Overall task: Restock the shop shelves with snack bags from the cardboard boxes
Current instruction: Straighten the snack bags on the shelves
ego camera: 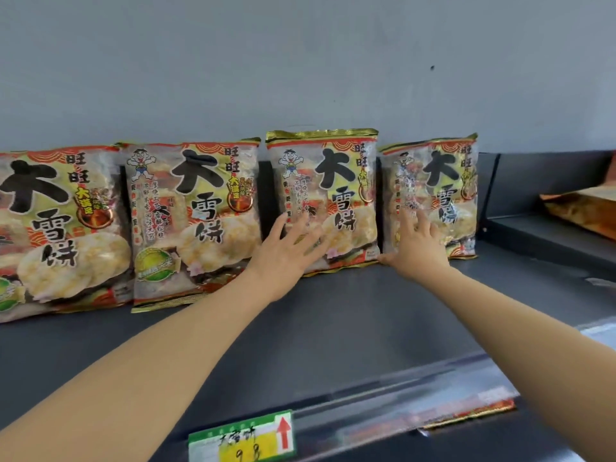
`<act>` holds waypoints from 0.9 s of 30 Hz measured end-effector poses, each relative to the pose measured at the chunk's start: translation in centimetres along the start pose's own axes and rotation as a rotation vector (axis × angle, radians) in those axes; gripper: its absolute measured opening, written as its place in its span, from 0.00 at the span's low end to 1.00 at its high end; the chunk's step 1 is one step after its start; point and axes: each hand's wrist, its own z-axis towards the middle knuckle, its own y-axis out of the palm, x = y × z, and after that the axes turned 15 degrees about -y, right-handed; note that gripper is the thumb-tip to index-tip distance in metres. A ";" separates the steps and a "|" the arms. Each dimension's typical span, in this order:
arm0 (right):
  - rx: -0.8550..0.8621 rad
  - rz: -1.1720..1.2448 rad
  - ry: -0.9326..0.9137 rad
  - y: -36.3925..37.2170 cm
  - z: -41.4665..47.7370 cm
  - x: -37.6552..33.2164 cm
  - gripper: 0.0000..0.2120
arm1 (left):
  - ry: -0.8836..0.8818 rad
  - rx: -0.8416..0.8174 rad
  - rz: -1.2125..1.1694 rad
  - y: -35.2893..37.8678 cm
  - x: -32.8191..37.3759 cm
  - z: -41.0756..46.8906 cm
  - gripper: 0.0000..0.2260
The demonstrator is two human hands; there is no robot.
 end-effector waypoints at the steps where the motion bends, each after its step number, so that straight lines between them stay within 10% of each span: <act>1: -0.003 0.017 0.011 0.0 0.3 1.1 0.45 | -0.004 -0.014 0.013 0.2 0.3 0.2 0.33; 22: 0.255 0.653 0.289 0.1 7.1 11.2 0.57 | -0.029 -0.100 0.186 0.4 2.8 3.0 0.34; 27: 0.286 0.660 0.268 0.5 6.9 10.7 0.55 | -0.447 0.019 -0.272 0.1 2.8 2.0 0.37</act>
